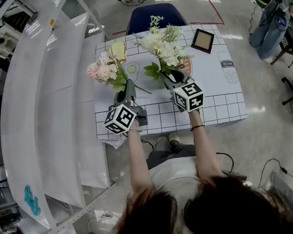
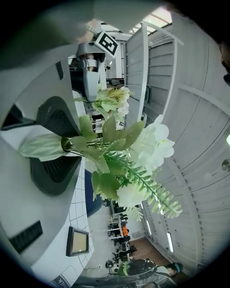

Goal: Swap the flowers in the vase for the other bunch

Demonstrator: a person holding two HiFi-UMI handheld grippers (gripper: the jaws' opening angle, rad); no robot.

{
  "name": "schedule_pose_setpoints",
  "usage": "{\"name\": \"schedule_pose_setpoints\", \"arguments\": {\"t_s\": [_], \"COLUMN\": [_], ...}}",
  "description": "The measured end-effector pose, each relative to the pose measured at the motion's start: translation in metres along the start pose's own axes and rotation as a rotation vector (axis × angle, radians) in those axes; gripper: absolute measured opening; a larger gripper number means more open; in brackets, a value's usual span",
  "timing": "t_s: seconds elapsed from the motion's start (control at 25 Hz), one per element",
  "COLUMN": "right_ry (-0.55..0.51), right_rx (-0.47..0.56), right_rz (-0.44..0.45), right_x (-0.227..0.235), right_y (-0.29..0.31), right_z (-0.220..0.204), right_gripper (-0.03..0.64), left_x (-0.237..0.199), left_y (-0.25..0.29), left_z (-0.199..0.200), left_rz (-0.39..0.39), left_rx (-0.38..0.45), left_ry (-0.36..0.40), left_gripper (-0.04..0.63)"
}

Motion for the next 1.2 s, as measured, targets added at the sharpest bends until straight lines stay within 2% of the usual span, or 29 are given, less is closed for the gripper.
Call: {"name": "schedule_pose_setpoints", "arguments": {"t_s": [0.76, 1.2], "right_ry": [0.029, 0.052], "right_rx": [-0.044, -0.013], "right_rz": [0.002, 0.063], "right_x": [-0.007, -0.016], "right_y": [-0.023, -0.036], "right_z": [-0.008, 0.006], "right_gripper": [0.094, 0.060], "left_x": [0.011, 0.015], "left_y": [-0.006, -0.013], "left_z": [-0.006, -0.008], "left_rz": [-0.027, -0.042], "left_rx": [-0.026, -0.038], "left_ry": [-0.001, 0.000], "left_gripper": [0.075, 0.075]}}
Point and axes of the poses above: the fingertips, and each gripper's own axes: y forward along the fingers, x to its right, z out of its top, the point moved 3 cm from there along -y, backward along the fingers, and after that the axes turned 5 degrees about y, right-handed, at the moved point
